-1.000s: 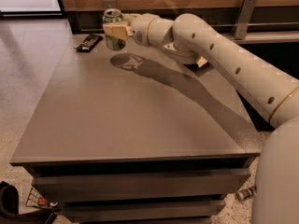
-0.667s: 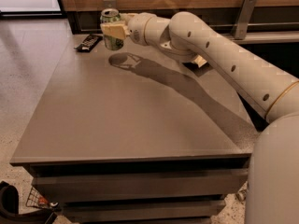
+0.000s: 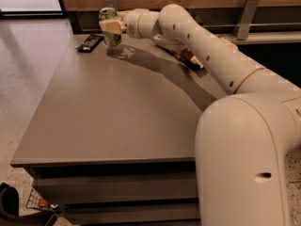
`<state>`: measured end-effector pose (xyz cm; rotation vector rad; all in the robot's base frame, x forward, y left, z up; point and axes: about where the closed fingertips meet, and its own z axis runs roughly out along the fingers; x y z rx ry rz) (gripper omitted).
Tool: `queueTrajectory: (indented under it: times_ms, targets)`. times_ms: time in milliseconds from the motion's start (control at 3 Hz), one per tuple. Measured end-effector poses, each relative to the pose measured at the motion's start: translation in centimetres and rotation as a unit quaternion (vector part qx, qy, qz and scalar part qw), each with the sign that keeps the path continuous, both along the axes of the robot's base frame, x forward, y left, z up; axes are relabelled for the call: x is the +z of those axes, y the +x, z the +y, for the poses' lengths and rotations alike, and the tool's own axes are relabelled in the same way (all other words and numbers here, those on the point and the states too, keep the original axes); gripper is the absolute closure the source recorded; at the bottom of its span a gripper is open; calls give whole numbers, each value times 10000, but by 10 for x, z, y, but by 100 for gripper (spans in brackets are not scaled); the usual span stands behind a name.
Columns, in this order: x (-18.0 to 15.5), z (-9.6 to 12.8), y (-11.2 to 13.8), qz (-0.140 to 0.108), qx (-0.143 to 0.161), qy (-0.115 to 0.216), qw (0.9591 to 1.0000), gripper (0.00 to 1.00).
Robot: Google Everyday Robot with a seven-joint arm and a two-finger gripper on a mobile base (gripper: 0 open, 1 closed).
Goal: Move green can near rxbar chocolate
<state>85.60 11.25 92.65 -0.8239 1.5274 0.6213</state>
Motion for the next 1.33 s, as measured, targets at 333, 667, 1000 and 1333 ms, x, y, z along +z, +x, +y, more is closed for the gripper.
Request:
queueTrajectory:
  times_ms: [333, 667, 1000, 1333]
  targets:
    - [-12, 3, 23, 100, -61, -33, 9999, 100]
    - [-34, 9, 37, 297, -84, -112, 9995, 100]
    - [-49, 12, 42, 417, -109, -131, 9990, 100]
    - [-47, 12, 42, 417, -108, -131, 9990, 83]
